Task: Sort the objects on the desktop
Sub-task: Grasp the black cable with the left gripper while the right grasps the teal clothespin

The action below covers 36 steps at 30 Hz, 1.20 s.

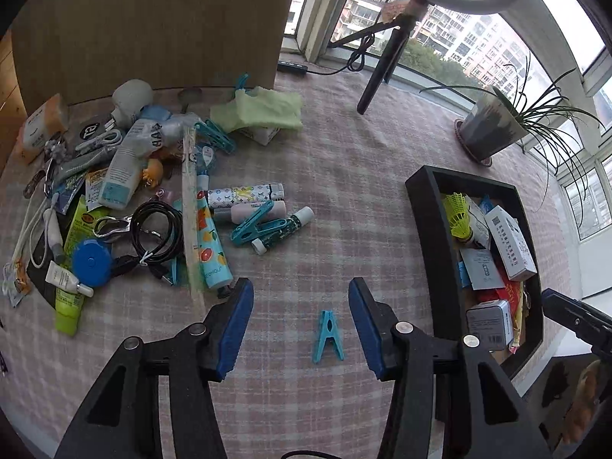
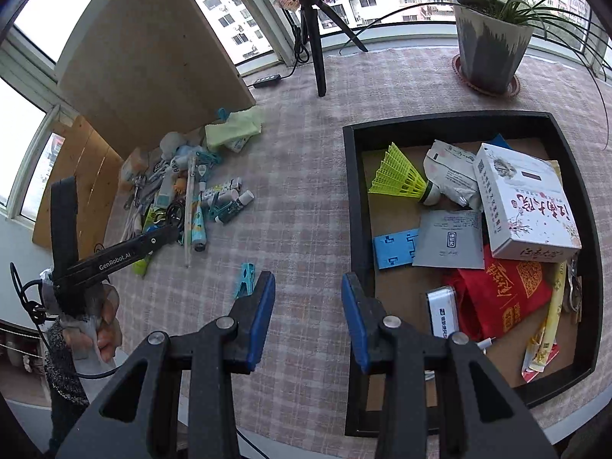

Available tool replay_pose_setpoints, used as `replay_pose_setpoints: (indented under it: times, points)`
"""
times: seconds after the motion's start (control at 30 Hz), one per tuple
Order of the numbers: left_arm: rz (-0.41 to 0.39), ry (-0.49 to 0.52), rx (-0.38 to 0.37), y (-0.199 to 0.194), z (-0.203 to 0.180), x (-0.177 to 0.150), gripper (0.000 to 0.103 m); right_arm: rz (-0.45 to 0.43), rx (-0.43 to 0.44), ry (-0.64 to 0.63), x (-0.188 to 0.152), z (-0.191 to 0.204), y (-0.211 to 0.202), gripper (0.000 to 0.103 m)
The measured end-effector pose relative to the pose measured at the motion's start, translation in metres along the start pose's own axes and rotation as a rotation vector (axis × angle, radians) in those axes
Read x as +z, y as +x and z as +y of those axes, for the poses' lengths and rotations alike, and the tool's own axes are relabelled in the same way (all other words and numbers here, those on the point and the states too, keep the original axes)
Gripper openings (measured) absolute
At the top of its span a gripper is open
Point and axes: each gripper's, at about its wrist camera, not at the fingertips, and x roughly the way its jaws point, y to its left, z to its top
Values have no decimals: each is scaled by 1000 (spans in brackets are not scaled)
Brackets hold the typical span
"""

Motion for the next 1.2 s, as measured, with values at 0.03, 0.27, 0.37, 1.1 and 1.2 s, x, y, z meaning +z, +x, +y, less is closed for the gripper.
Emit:
replay_pose_setpoints:
  times: [0.03,0.27,0.37,1.1,1.2]
  points:
    - [9,-28,6,3,15,3,43,21,0,-10,-1,8,12,36]
    - [45,-122,73,18,84,29,35,141,4,-71,-14,53,85,36]
    - [51,-129,102,21,100,37,35,161,-6,-73,-16,61,102,36]
    - [128,-22,91,76,116,64,19,278,-93,-74,-13,80,160,33]
    - [128,-36,68,74,121,62,10,276,-109,-87,-14,82,161,33]
